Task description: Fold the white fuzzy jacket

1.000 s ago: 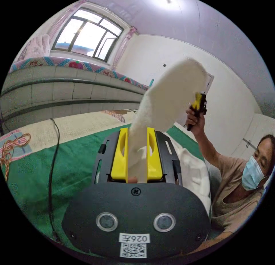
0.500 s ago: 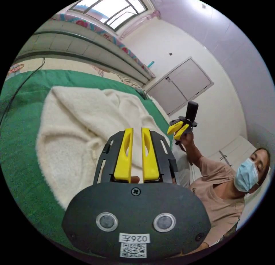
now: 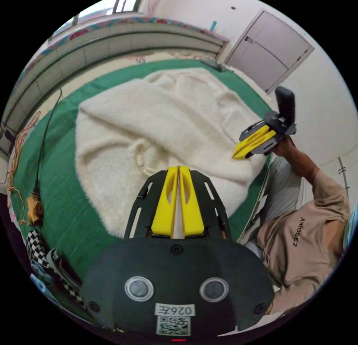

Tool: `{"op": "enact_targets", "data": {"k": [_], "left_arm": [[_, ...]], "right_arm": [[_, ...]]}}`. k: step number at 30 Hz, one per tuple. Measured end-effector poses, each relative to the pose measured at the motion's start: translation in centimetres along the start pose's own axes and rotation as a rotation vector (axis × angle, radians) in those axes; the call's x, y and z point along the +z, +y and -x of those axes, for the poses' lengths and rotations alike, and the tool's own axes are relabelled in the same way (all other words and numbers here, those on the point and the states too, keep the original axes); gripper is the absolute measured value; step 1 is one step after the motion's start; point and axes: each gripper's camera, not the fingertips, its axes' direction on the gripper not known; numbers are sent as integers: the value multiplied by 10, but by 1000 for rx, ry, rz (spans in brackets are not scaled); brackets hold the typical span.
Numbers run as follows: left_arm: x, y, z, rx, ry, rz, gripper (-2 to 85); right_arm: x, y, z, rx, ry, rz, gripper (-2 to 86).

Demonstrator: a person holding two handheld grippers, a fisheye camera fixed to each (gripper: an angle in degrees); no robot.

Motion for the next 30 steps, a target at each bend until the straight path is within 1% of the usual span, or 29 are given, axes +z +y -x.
{"op": "enact_targets", "data": {"k": [1, 2, 4, 6, 7, 8, 9, 10, 11, 12, 13, 14, 15, 17, 19, 21, 23, 25, 30], "left_arm": [[27, -4, 2, -2, 2, 142, -10], [44, -6, 3, -11, 68, 172, -10], [43, -8, 6, -45, 135, 147, -10], [36, -8, 0, -37, 125, 94, -10], [28, -6, -7, -17, 134, 15, -10], [18, -3, -17, 27, 171, -84, -10], [12, -2, -22, 54, 193, -145, -10], [1, 2, -33, 110, 236, -276, -10], [-7, 6, -44, 168, 263, -400, -10], [-10, 8, -50, 190, 265, -456, -10], [-13, 10, -60, 216, 257, -540, -10], [-12, 10, -68, 233, 256, -597, -10], [-10, 10, -72, 236, 266, -614, -10], [1, 0, -84, 247, 368, -615, -10], [14, -15, -92, 223, 409, -559, -10], [28, -30, -103, 216, 396, -513, -10], [49, -54, -122, 208, 364, -465, -9], [66, -75, -138, 201, 354, -455, -8], [113, -140, -178, 167, 340, -397, 15]], "right_arm": [[9, 2, 2, -17, 17, 75, -9], [28, 9, 5, -28, 50, 205, -9], [22, 23, 8, -15, 42, 118, -9], [7, 38, 10, 14, 43, 125, -10], [1, 43, 14, -5, 66, 97, -10], [-15, 56, 23, -51, 139, 8, -10], [-34, 70, 32, -91, 221, -96, -10], [-42, 78, 36, -104, 256, -149, -10], [-58, 93, 40, -123, 312, -241, -10], [-70, 107, 39, -113, 348, -274, -11], [-75, 113, 36, -98, 359, -267, -11], [-84, 124, 27, -39, 364, -229, -10], [-93, 135, 17, 37, 365, -186, -10], [-112, 155, 5, 80, 357, -204, -10], [-134, 178, -8, 145, 351, -276, -10], [-161, 207, -28, 237, 325, -342, -9], [-177, 229, -45, 301, 307, -369, -9], [-189, 249, -65, 385, 283, -384, -9], [-204, 297, -122, 561, 128, -400, -5]]}}
